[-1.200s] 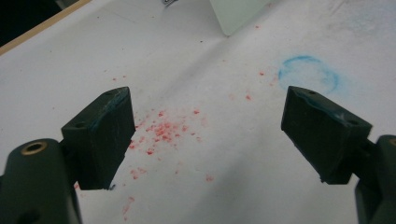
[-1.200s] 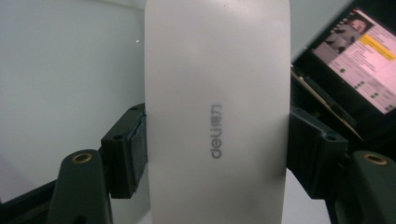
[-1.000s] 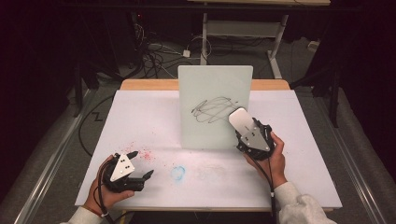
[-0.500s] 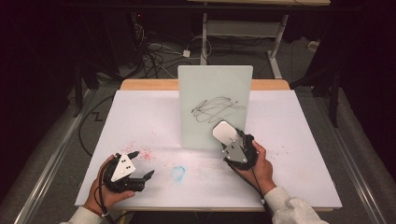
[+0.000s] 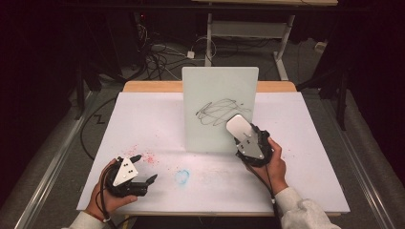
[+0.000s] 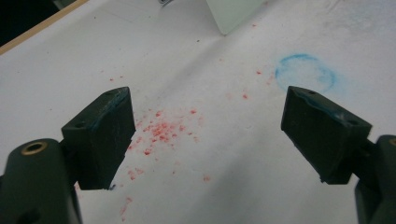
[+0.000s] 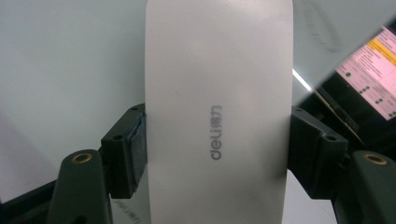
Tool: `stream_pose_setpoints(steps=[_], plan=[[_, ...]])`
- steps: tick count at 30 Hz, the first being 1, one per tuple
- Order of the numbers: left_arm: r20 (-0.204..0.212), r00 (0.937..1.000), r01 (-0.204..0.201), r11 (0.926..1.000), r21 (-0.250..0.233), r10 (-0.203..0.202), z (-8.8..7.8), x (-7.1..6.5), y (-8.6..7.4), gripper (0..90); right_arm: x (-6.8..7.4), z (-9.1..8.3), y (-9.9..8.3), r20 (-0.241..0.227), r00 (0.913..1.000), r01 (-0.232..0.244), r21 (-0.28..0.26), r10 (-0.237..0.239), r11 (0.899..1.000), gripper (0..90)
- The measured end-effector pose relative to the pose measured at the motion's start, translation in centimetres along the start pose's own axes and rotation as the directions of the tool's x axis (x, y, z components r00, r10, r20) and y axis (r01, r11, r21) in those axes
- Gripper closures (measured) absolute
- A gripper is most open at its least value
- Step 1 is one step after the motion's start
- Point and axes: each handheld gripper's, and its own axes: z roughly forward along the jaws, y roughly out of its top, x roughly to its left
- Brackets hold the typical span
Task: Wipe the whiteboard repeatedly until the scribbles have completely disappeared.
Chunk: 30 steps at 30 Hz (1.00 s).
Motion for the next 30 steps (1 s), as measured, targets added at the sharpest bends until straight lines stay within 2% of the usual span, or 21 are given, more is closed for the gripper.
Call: stream_pose_setpoints(steps=[4, 7, 8, 18, 22, 30], plan=[[0.001, 1.0, -0.006, 1.0, 0.005, 0.006, 0.0, 0.0, 0.0, 16.8, -1.0, -0.1, 0.0, 0.019, 0.9988, -0.045, -0.002, 0.045, 0.999, 31.2], [0.002, 1.0, -0.003, 1.0, 0.003, 0.003, 0.1, -0.1, 0.1, 16.8, -0.8, -0.1, -0.1, 0.027, 0.9991, -0.033, 0.002, 0.033, 0.999, 31.2], [0.003, 1.0, -0.003, 1.0, 0.003, 0.003, 0.1, -0.1, 0.1, 16.8, -0.6, -0.1, -0.2, 0.022, 0.9989, -0.041, 0.002, 0.041, 0.999, 31.2], [0.003, 1.0, -0.003, 1.0, 0.002, 0.003, 0.1, -0.1, 0.1, 16.9, 2.0, 0.1, -0.3, -0.008, 0.9997, 0.024, 0.006, -0.024, 1.0, 31.2], [0.003, 1.0, -0.002, 1.0, 0.002, 0.002, 0.1, -0.1, 0.1, 17.2, 1.8, 0.2, -0.2, -0.017, 0.9995, 0.026, 0.01, -0.025, 1.0, 31.2], [0.005, 1.0, -0.002, 1.0, 0.004, 0.002, 0.2, -0.1, 0.1, 17.2, 0.8, 0.4, 1.1, 0.023, 0.9996, -0.017, -0.017, 0.017, 1.0, 31.2]])
